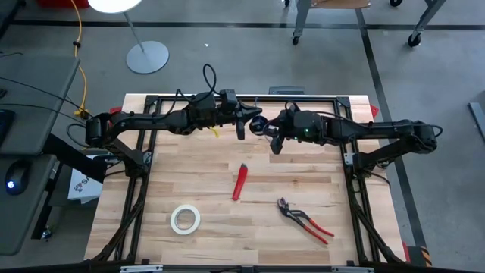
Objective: Coil cords
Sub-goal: Uncoil the blue wire cable from the black spool
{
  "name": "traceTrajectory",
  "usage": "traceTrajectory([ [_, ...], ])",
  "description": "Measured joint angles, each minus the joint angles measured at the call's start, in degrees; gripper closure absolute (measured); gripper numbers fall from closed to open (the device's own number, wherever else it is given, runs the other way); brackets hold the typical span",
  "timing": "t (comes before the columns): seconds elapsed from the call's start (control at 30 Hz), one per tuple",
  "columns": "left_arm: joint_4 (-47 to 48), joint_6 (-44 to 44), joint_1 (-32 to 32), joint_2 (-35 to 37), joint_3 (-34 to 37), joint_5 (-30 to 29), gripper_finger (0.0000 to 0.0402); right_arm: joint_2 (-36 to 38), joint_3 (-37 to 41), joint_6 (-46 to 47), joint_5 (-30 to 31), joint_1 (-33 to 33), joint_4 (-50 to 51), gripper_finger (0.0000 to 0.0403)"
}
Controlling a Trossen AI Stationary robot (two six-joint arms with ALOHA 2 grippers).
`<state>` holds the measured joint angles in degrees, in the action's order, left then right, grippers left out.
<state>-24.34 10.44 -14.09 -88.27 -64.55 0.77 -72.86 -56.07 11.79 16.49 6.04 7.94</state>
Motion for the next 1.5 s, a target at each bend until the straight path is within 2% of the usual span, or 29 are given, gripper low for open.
traceTrajectory([
  [0.4,-3.1,0.8,0.0,-1.1,0.0,-1.3,0.0401,-0.3,0.0,0.6,0.8,0.0,-2.0,0.0274],
  [0.5,-3.4,1.5,0.1,-1.2,0.0,-1.3,0.0401,-1.2,0.0,2.8,1.7,0.0,-2.8,0.0305],
  [0.63,-4.6,1.4,0.1,-1.3,0.0,-1.5,0.0401,-3.5,0.0,5.2,1.3,0.0,-3.5,0.0384],
  [0.67,-5.0,1.4,0.1,-1.3,0.0,-1.6,0.0401,-4.1,0.0,6.3,0.6,0.0,-3.5,0.0393],
  [0.8,-5.4,0.7,-0.2,-1.3,0.0,-1.7,0.0401,-5.3,0.0,9.8,-0.2,-0.2,-4.0,0.0399],
  [1.0,-0.5,-0.1,-3.1,-0.1,0.0,-1.2,0.0401,-3.3,0.0,11.5,-0.1,-0.5,-3.9,0.0401],
  [1.3,8.5,0.0,-8.8,1.4,-0.1,4.7,0.0401,2.9,0.0,12.3,0.0,-0.5,-1.4,0.0402],
  [1.5,15.6,-0.1,-10.3,1.4,0.0,7.6,0.0401,7.7,0.0,11.5,2.0,-0.4,2.1,0.0402],
])
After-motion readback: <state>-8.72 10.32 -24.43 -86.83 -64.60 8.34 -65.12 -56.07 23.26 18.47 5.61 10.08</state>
